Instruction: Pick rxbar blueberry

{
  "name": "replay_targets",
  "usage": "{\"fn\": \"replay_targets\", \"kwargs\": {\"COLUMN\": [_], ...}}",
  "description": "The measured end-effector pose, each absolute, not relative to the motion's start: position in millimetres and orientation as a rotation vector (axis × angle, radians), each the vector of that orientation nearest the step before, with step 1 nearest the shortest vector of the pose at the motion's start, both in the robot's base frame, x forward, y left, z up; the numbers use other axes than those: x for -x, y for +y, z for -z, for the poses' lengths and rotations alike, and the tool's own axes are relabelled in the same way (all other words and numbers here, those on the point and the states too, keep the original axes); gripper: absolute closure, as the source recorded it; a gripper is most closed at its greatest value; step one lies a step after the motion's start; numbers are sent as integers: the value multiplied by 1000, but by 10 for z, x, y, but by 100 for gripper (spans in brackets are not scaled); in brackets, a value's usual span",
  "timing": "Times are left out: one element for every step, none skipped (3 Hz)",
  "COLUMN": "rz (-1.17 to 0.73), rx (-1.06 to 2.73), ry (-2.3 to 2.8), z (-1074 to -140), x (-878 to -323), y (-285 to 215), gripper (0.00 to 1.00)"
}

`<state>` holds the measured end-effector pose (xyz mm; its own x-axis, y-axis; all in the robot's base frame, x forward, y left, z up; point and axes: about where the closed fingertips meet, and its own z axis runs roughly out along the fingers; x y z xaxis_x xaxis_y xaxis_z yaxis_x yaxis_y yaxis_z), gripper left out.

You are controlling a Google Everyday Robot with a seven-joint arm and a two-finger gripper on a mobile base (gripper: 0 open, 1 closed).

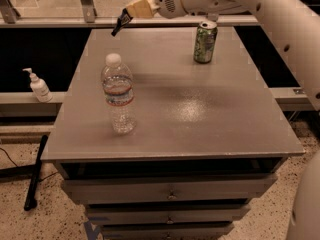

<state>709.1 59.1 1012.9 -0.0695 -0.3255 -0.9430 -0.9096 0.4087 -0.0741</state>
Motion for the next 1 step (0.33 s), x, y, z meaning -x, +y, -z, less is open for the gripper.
{"fn": "replay_targets", "kwargs": {"rz": [-706], "rx": [1114], "ry": [1623], "z": [-10135], "x": [-7070], "y": [600], "gripper": [100]}}
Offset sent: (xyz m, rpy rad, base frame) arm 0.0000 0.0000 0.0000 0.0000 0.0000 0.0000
